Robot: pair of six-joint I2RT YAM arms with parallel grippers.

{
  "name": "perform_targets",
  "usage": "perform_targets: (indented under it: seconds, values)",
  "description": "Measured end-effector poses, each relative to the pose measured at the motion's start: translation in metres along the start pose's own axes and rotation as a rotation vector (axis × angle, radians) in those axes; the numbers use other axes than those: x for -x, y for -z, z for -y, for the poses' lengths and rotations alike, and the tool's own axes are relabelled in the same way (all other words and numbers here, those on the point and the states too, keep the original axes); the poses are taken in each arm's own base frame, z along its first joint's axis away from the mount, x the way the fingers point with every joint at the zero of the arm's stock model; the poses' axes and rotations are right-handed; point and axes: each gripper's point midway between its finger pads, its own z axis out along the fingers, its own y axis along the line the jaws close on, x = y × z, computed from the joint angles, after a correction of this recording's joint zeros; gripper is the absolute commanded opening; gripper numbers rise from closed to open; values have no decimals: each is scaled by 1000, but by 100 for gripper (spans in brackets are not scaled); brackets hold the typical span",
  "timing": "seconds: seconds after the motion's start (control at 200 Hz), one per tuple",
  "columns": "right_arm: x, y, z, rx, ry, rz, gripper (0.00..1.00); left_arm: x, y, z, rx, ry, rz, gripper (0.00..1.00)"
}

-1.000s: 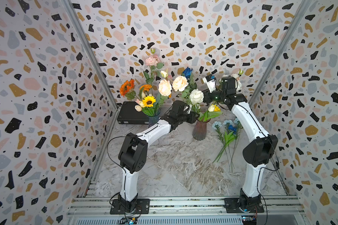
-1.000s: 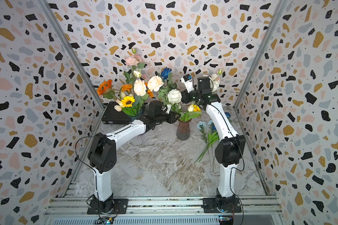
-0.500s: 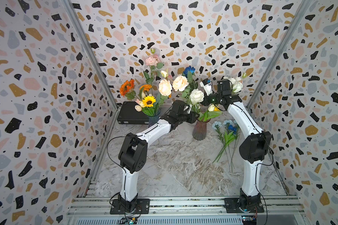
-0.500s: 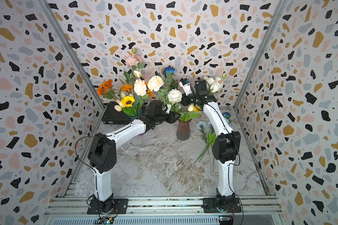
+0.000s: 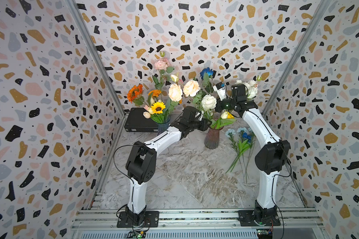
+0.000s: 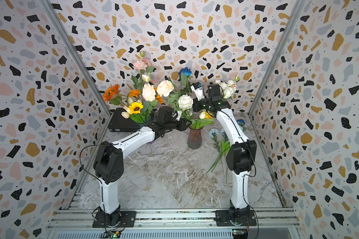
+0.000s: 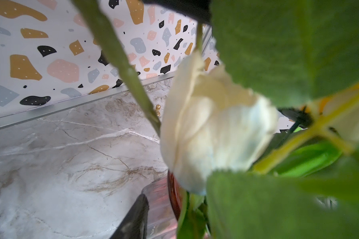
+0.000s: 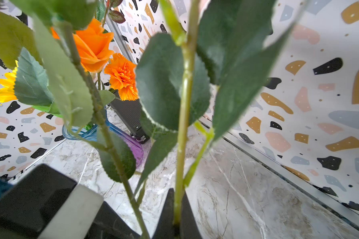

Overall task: Pick out blue flowers from the vase
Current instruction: Pick up the flower from the vase, then place the flower at the center of the board.

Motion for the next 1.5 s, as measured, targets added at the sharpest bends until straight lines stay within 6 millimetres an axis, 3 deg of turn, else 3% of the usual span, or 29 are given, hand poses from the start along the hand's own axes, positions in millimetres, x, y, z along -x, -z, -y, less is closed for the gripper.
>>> perform_targets:
  seconds: [0.115, 0.43, 0.716, 0.961, 1.131, 1.326, 1.497]
  values:
    - [14, 19, -9, -23, 24, 49, 0, 0, 0, 0, 0, 0, 0, 46]
    - [86, 94, -48, -85, 141, 308, 0, 0, 1, -4, 15, -5, -2, 57]
    - [118, 152, -78, -134, 223, 456, 0, 0, 1, -7, 30, -7, -1, 64]
    - [148, 221, -118, -180, 303, 589, 0, 1, 8, -7, 52, -19, -5, 70]
    - [153, 259, -137, -224, 340, 647, 0, 16, 27, 1, 62, -40, 26, 71]
    - [143, 278, -143, -271, 339, 656, 0, 33, 56, 13, 69, -72, 71, 73]
    - [145, 296, -153, -287, 348, 684, 0, 35, 72, 17, 80, -91, 81, 73]
